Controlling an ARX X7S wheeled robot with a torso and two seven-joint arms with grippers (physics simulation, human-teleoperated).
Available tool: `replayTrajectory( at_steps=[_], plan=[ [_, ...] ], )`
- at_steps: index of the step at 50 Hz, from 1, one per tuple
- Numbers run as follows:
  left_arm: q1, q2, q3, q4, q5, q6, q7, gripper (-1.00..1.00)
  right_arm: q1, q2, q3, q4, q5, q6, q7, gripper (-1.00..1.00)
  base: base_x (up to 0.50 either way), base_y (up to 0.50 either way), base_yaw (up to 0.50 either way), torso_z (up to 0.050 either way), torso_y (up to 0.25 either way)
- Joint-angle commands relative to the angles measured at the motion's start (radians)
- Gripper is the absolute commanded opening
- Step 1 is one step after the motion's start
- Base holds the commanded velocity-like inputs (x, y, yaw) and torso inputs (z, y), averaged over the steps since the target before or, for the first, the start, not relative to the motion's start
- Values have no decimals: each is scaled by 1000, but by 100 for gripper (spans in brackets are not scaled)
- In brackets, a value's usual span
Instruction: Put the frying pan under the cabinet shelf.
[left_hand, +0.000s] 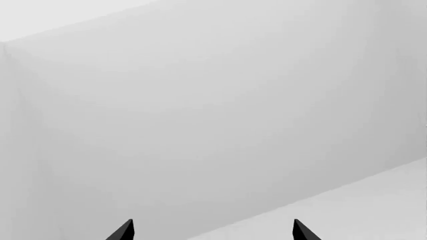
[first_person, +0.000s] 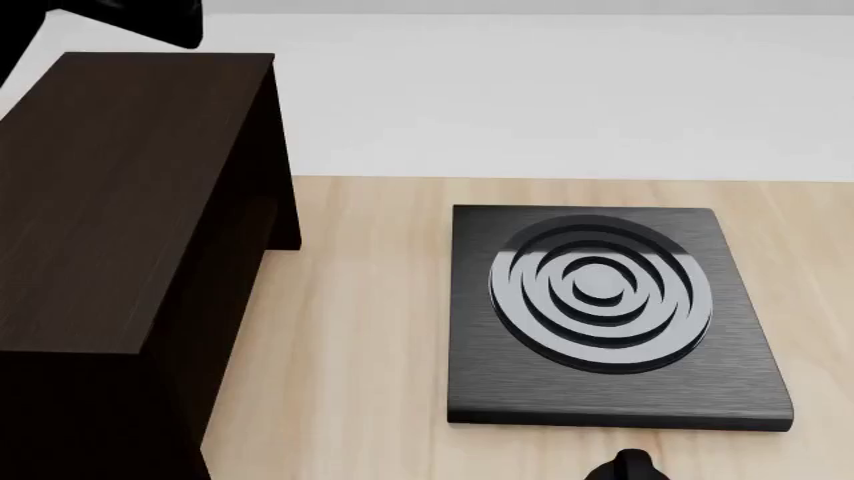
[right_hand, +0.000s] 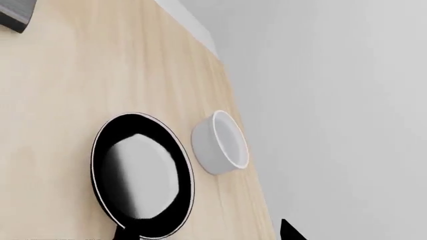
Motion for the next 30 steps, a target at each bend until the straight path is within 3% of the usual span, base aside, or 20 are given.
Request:
replayTrajectory(
  at_steps=[1,30],
  plan=[
    [4,-3,1,0,-5,2,-1,100,-3,-32,-30,27,9,-30,28,100,0,0,0,0,0],
    [-1,-5,5,4,-20,-7,-10,100,27,-106,-56,153,86,-112,120,100,0,0,0,0,0]
  ],
)
